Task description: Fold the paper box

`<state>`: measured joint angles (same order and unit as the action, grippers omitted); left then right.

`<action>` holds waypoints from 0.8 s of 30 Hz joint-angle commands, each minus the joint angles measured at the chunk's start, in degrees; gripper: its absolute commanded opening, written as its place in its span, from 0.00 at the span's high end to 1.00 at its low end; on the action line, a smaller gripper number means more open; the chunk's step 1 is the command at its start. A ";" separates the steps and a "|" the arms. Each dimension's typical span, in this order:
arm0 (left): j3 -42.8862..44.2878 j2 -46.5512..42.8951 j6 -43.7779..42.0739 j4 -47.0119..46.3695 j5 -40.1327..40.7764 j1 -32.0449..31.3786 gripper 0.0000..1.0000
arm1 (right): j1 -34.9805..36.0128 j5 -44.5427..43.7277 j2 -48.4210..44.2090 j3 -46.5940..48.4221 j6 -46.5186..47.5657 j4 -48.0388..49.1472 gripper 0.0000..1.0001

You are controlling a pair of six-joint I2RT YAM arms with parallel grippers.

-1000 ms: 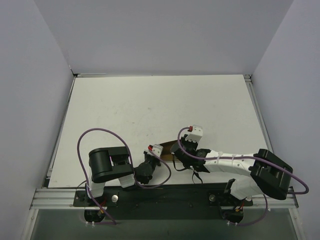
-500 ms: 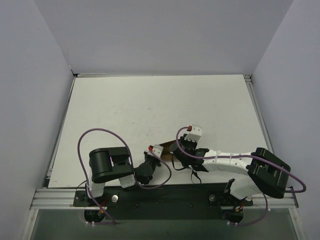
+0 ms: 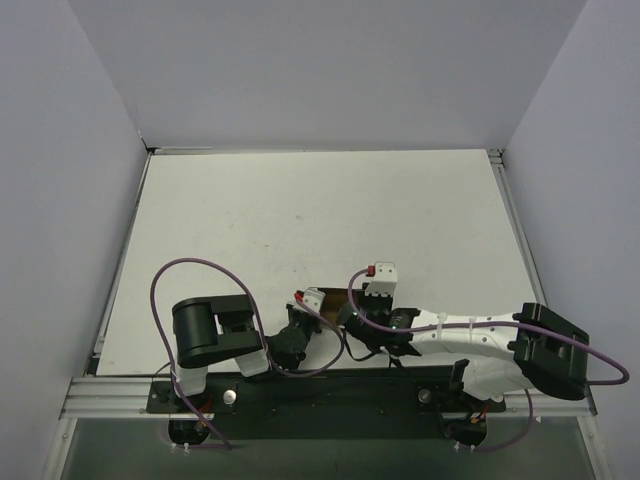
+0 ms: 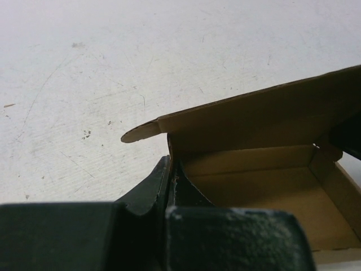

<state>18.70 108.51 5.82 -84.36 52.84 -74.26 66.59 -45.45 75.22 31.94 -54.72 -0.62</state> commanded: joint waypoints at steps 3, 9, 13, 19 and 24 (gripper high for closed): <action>0.11 0.47 2.88 6.58 -4.68 -1.94 1.00 | 4.87 0.89 -0.87 2.51 -1.88 -7.63 1.00; 0.02 -0.05 3.05 6.84 -4.50 -2.12 1.00 | 5.66 1.06 -0.69 2.68 -3.38 -9.13 1.00; -0.15 -0.23 3.23 6.84 -4.24 -2.12 1.00 | 5.83 0.63 -0.43 3.56 -3.29 -10.10 1.00; -0.77 0.47 1.82 5.35 -3.54 -2.12 1.00 | 7.50 -2.96 -3.67 4.88 -2.32 -12.73 0.83; -1.03 0.91 0.94 4.82 -2.48 -2.21 1.00 | 10.31 -7.19 -7.01 6.46 -3.10 -18.09 0.54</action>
<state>18.70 108.20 7.27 -83.74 52.40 -75.79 74.63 -47.40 71.77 35.09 -56.93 -12.97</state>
